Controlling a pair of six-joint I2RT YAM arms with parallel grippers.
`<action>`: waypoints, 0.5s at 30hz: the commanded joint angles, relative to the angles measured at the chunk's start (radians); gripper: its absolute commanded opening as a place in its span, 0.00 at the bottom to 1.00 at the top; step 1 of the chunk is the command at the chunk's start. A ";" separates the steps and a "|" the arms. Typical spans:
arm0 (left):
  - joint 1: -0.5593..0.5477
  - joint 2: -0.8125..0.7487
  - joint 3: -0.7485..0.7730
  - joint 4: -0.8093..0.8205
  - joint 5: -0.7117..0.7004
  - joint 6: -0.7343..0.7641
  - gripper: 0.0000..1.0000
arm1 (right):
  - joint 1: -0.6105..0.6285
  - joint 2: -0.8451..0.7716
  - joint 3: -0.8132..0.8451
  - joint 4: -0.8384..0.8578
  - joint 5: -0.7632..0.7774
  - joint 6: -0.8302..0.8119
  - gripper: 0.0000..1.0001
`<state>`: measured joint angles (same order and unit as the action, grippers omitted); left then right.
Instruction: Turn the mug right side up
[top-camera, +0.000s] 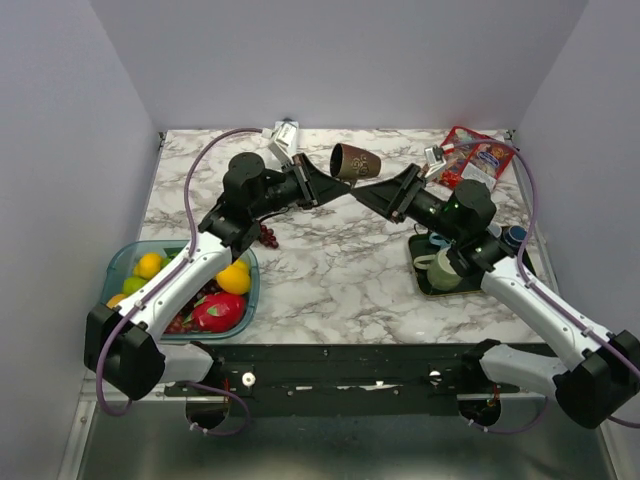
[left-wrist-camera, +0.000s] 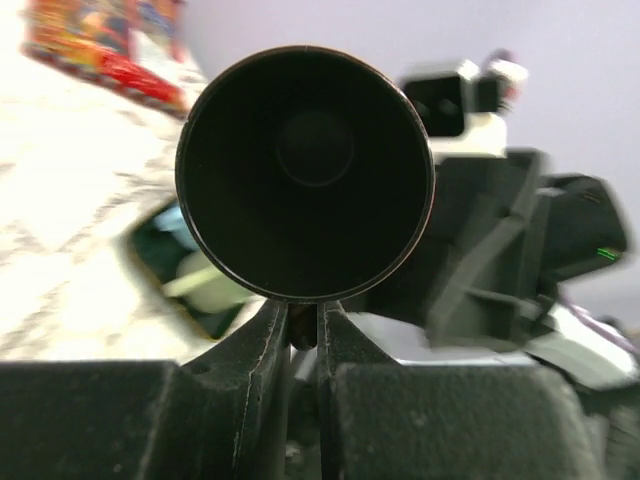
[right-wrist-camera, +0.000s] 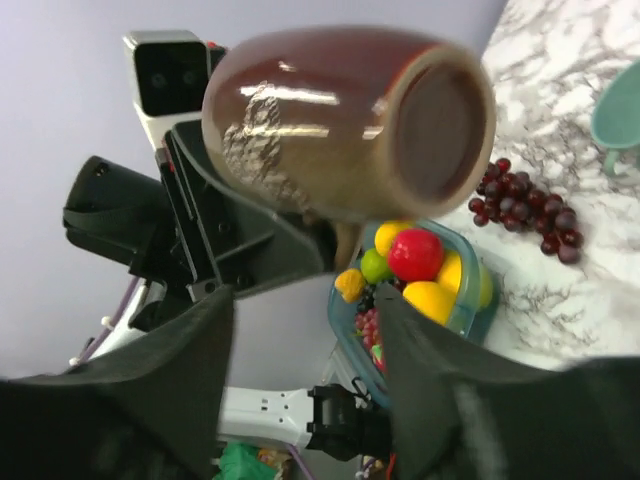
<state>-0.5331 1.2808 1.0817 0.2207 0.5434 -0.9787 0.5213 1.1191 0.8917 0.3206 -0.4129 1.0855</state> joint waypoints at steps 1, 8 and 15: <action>0.005 0.023 0.138 -0.295 -0.170 0.325 0.00 | 0.008 -0.086 -0.036 -0.181 0.101 -0.105 0.73; 0.005 0.175 0.291 -0.561 -0.370 0.532 0.00 | 0.008 -0.179 -0.034 -0.434 0.296 -0.205 0.89; 0.005 0.357 0.389 -0.652 -0.536 0.630 0.00 | 0.008 -0.238 0.001 -0.679 0.537 -0.275 1.00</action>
<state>-0.5301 1.5642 1.3998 -0.3386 0.1623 -0.4671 0.5243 0.9127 0.8612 -0.1734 -0.0620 0.8852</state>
